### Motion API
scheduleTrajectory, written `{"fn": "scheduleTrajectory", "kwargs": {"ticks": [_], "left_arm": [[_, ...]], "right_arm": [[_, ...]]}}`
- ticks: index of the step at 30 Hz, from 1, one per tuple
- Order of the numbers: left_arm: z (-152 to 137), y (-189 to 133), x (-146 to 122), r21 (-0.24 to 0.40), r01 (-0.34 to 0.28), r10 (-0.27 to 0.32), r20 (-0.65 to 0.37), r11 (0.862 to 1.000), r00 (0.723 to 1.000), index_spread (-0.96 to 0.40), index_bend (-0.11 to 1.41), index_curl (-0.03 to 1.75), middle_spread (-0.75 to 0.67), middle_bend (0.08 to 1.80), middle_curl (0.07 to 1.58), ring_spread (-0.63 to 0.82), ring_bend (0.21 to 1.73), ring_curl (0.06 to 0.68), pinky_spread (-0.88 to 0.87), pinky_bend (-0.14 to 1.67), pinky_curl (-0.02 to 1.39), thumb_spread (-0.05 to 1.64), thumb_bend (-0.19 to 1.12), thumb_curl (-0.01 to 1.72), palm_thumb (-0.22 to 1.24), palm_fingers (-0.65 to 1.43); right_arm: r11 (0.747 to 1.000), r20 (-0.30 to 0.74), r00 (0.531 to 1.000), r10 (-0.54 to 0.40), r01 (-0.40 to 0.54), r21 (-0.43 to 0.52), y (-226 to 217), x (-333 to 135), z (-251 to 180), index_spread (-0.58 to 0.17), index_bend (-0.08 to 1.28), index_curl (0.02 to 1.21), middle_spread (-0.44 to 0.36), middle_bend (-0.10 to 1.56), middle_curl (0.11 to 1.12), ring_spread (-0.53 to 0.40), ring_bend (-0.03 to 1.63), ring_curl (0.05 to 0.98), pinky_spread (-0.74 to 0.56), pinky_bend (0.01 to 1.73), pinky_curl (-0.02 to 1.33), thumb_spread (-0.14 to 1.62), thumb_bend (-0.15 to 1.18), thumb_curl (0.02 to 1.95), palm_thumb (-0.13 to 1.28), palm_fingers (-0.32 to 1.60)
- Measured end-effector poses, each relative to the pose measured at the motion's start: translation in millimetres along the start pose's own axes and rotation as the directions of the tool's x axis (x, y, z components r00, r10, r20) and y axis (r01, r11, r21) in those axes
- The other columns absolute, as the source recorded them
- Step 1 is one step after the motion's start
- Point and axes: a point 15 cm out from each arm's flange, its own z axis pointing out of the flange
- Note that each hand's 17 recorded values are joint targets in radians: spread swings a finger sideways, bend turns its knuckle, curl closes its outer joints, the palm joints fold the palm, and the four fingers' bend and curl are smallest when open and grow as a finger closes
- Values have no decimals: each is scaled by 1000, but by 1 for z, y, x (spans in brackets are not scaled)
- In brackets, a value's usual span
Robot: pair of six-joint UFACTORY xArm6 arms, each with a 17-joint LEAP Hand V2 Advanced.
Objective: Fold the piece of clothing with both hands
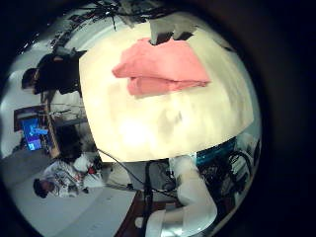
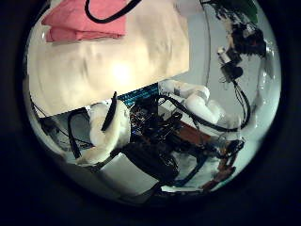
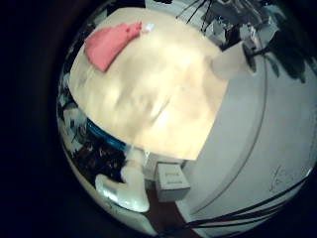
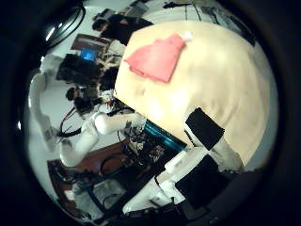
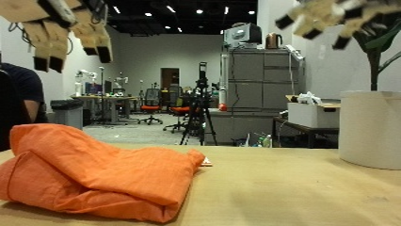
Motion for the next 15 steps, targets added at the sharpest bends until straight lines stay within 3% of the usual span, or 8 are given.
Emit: {"fn": "scheduleTrajectory", "kwargs": {"ticks": [7, 9, 15], "left_arm": [[12, -2, -7, -9, 7, -7, -10, 1000, 1000, 162, 174, 335, 374, 192, 305, 597, 329, 225, 524, 194, 305, 1159, -18, 338, 512, 50], [12, -7, -11, 3, 5, -5, -8, 1000, 1000, 162, 176, 335, 374, 191, 305, 596, 330, 225, 524, 193, 304, 1157, -17, 340, 515, 51], [21, -4, -22, -10, 42, -42, -20, 999, 999, 162, 178, 340, 351, 197, 314, 584, 325, 224, 514, 188, 299, 1152, -18, 342, 522, 70]], "right_arm": [[998, -30, 999, 21, -23, -59, 14, 14, 23, -358, 191, 370, -11, 233, 341, 214, 305, 270, 389, 196, 359, 1256, -16, 538, 790, 211], [997, -28, 999, 17, -19, -69, 14, 14, 26, -352, 187, 365, 13, 238, 344, 215, 292, 267, 387, 184, 346, 1254, -17, 516, 782, 228], [997, -27, 1000, 14, -16, -77, 14, 14, 28, -337, 184, 357, -20, 228, 343, 213, 287, 263, 375, 182, 320, 1254, -17, 471, 774, 252]]}}
